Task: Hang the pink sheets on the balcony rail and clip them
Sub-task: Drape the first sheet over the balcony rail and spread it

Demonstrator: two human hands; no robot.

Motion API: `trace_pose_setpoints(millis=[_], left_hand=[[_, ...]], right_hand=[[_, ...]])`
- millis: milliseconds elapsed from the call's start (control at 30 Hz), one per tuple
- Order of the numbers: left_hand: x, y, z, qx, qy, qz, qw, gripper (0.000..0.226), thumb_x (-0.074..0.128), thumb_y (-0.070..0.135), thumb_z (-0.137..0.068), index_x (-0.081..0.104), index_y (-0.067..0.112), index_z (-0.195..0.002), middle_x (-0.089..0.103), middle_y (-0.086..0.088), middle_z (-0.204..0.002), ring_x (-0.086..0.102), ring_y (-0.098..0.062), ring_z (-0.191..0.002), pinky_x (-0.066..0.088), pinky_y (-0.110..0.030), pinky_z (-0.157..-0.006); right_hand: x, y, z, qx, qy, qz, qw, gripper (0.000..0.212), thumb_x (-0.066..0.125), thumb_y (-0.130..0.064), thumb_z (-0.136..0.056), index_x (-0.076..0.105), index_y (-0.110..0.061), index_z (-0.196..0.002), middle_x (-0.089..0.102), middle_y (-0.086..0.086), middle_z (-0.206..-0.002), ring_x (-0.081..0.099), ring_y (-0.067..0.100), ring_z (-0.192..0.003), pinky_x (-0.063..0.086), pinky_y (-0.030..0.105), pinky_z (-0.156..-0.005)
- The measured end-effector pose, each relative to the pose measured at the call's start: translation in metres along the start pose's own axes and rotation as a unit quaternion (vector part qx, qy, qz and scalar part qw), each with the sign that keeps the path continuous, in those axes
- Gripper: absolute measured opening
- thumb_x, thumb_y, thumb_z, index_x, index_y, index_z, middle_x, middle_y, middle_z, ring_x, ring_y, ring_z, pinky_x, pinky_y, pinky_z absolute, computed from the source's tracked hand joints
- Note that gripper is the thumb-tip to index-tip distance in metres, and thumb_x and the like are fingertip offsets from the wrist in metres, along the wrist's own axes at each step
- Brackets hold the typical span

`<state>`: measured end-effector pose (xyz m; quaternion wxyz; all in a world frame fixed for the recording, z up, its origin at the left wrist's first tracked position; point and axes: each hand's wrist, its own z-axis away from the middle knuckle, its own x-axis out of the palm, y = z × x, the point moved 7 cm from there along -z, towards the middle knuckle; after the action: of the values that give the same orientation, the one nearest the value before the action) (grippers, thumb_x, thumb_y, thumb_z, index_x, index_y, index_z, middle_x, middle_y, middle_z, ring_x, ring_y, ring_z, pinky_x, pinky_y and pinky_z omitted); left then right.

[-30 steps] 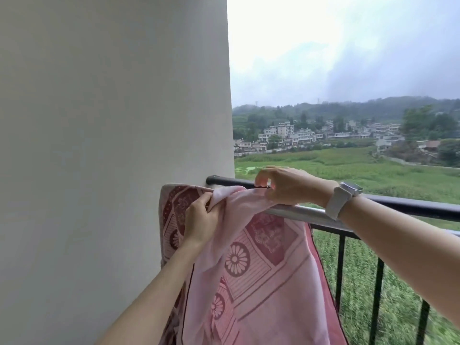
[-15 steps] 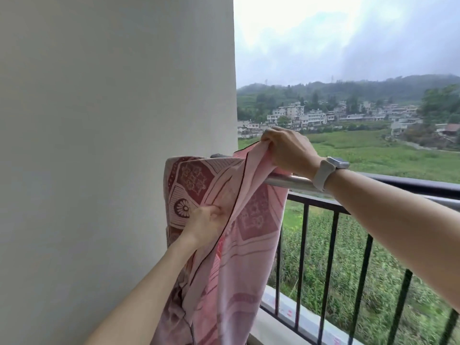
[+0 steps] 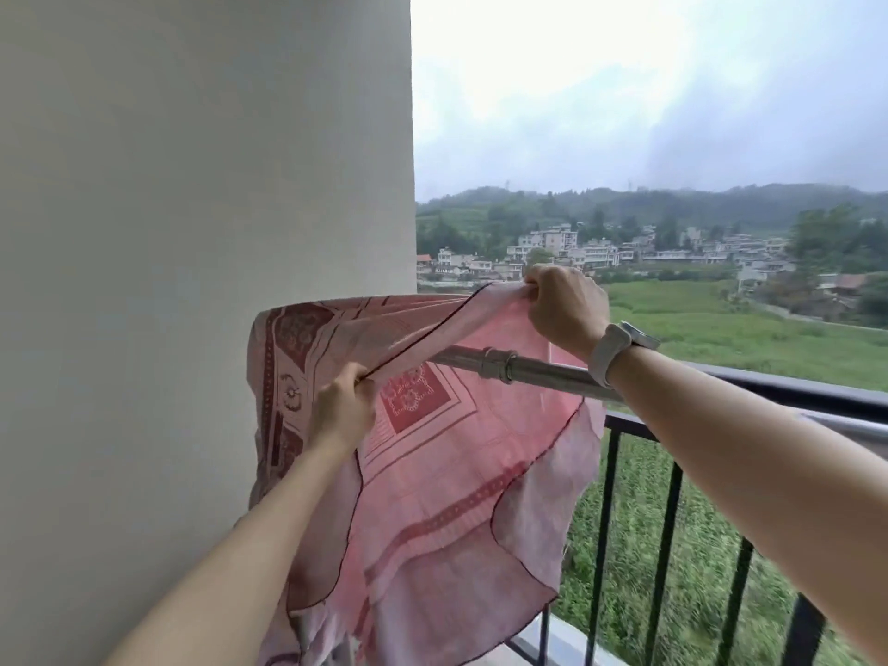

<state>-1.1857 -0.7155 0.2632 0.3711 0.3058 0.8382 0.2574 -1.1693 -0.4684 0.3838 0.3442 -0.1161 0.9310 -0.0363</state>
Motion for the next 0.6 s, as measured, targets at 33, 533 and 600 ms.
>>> trace_pose_setpoints(millis=[33, 533, 600], left_hand=[[-0.014, 0.004, 0.004, 0.005, 0.032, -0.003, 0.999, 0.022, 0.044, 0.022, -0.094, 0.057, 0.006, -0.101, 0.062, -0.007, -0.079, 0.052, -0.017, -0.062, 0.033, -0.024, -0.049], [-0.07, 0.062, 0.039, 0.162, 0.06, 0.07, 0.982, 0.03, 0.064, 0.022, -0.082, 0.056, 0.012, -0.109, 0.056, 0.001, -0.093, 0.057, -0.011, -0.081, 0.046, -0.019, -0.064], [-0.034, 0.038, 0.048, 0.124, -0.028, 0.007, 0.992, 0.074, 0.066, 0.04, -0.075, 0.03, 0.016, -0.135, 0.038, -0.005, -0.127, 0.041, -0.019, -0.117, 0.041, -0.031, -0.092]], right_hand=[[0.001, 0.006, 0.001, 0.015, -0.04, 0.007, 0.999, 0.022, 0.039, -0.001, -0.085, 0.06, -0.006, -0.085, 0.061, 0.01, -0.083, 0.057, 0.026, -0.074, 0.042, 0.031, -0.061], [0.01, -0.092, 0.048, -0.159, 0.016, -0.188, 0.969, 0.024, 0.047, -0.007, -0.088, 0.067, -0.01, -0.101, 0.071, 0.01, -0.089, 0.063, 0.027, -0.072, 0.045, 0.031, -0.061], [0.006, -0.082, 0.047, -0.134, 0.032, -0.193, 0.971, 0.03, 0.045, -0.002, -0.085, 0.068, -0.01, -0.103, 0.072, 0.011, -0.092, 0.065, 0.029, -0.077, 0.051, 0.037, -0.067]])
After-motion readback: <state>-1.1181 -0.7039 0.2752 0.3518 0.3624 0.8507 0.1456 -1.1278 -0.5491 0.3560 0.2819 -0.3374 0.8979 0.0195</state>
